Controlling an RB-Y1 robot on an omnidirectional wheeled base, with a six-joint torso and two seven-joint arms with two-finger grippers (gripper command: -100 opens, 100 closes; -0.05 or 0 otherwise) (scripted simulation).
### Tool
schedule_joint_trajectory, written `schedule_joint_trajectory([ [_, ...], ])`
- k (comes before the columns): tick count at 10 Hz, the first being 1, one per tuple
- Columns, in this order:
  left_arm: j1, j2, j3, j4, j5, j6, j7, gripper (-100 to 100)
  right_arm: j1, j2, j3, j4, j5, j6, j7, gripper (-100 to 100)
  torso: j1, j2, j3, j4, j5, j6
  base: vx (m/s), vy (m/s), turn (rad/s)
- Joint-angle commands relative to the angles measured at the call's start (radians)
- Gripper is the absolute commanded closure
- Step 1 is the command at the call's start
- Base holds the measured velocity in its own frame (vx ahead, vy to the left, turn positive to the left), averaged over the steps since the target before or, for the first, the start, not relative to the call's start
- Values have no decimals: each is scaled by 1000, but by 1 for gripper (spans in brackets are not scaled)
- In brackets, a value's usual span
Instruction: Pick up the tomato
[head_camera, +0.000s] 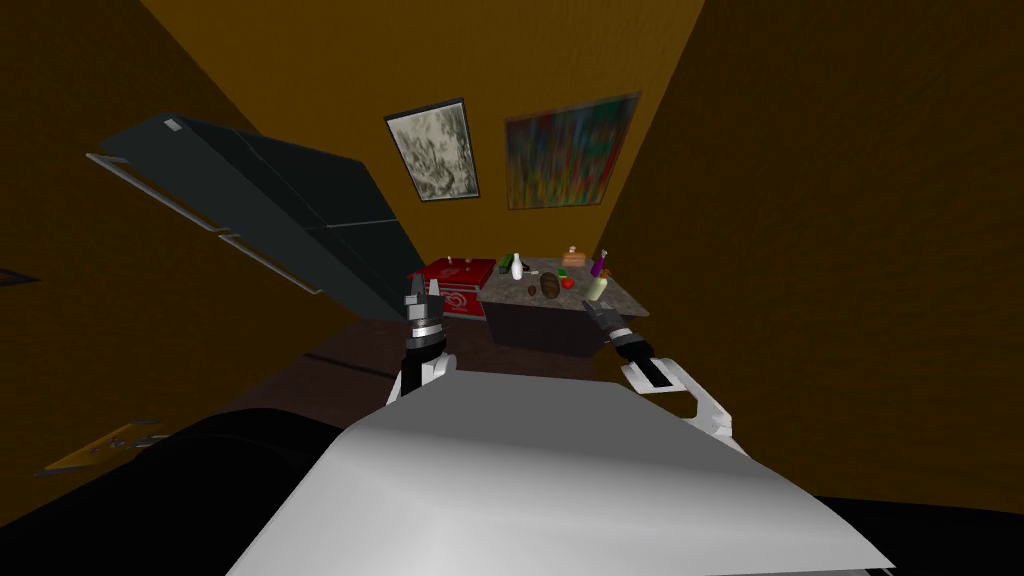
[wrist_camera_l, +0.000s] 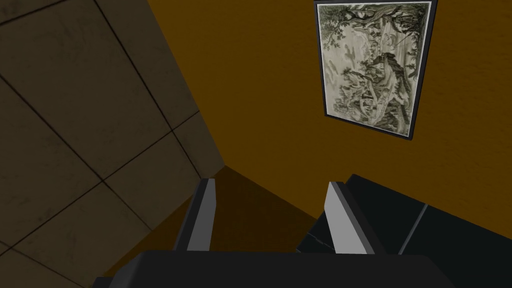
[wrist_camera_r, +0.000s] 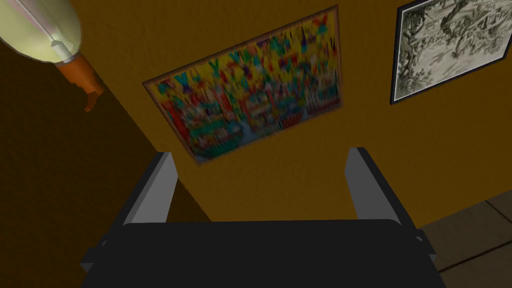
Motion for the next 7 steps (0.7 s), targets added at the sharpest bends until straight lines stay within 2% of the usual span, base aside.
schedule_joint_trajectory([
  [1,0,0,0,0,0,0,0,0,-5,-31,0,39,33,17,39,-100,0,0,0,0,0,0,-24,115,25],
  [5,0,0,0,0,0,0,0,0,-30,-150,3,163,147,80,129,-100,-2,-4,-2,-1,0,0,1,137,72],
  [6,0,0,0,0,0,0,0,0,-30,-150,3,168,149,80,129,-100,-1,-4,-3,-1,0,0,27,97,33],
  [7,0,0,0,0,0,0,0,0,-34,-179,3,202,180,91,146,-100,-3,-5,-3,-1,-1,0,36,68,84],
])
